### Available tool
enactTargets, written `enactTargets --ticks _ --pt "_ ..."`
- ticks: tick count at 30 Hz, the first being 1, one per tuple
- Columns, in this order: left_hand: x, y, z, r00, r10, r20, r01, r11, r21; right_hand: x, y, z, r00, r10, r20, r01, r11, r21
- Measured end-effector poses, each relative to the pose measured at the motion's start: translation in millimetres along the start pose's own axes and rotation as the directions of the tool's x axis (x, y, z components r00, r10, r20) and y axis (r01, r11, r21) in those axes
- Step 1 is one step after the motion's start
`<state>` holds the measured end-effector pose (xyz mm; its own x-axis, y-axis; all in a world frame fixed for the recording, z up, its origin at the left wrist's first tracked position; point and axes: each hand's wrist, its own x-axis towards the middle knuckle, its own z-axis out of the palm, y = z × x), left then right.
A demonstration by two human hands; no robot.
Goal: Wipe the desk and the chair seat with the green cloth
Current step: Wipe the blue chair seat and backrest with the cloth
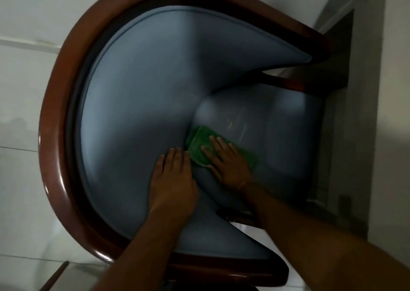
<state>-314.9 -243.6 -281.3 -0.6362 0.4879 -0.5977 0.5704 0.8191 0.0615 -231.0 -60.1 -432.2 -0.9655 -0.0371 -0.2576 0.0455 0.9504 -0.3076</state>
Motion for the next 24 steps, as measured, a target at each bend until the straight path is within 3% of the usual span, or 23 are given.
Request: enactTargets --ticks 2,4,6,9,11,13,15,17,18,20,24 --pt "5.2 2.1 0.4 1.000 0.000 0.022 0.000 1.000 -0.015 33.0 17.6 -11.1 0.993 -0.113 0.012 0.114 0.993 -0.039" --pt "7.9 2.0 1.7 0.999 0.003 0.034 -0.003 1.000 -0.013 63.3 37.4 -22.2 0.997 -0.074 -0.005 0.074 0.996 -0.041" --pt "8.3 0.4 2.1 0.999 0.004 0.033 -0.004 1.000 -0.012 82.5 62.1 -33.5 0.988 0.138 -0.072 -0.138 0.990 -0.004" --pt "7.5 1.0 2.0 0.999 0.005 0.034 -0.005 1.000 -0.005 81.5 104.9 -48.1 0.845 0.504 -0.180 -0.498 0.864 0.079" --pt "7.8 1.7 2.2 0.999 0.006 0.037 -0.005 1.000 -0.014 65.3 115.6 -50.3 0.768 0.611 -0.191 -0.602 0.791 0.109" --pt "8.5 1.7 2.3 1.000 0.002 0.028 -0.002 1.000 -0.026 39.4 105.4 -44.3 0.760 0.623 -0.185 -0.620 0.780 0.080" --pt "9.2 1.0 1.8 1.000 -0.008 0.017 0.008 0.999 -0.038 2.3 78.6 -27.0 0.842 0.523 -0.134 -0.524 0.851 0.029" --pt "10.0 0.5 1.6 1.000 -0.012 0.014 0.013 0.999 -0.042 -39.9 42.6 -3.3 0.973 0.226 -0.043 -0.225 0.974 0.017" --pt "10.5 0.3 1.9 1.000 -0.012 0.014 0.013 0.999 -0.044 -55.6 23.1 8.9 0.999 0.031 0.016 -0.031 1.000 0.003" --pt "11.7 0.5 1.7 1.000 -0.011 0.013 0.011 0.999 -0.041 -64.7 -6.3 28.1 0.964 -0.250 0.095 0.254 0.966 -0.041" --pt "13.7 0.1 0.6 1.000 -0.008 -0.018 0.007 0.998 -0.055 -22.3 -4.9 23.9 0.929 -0.368 0.037 0.370 0.923 -0.108"
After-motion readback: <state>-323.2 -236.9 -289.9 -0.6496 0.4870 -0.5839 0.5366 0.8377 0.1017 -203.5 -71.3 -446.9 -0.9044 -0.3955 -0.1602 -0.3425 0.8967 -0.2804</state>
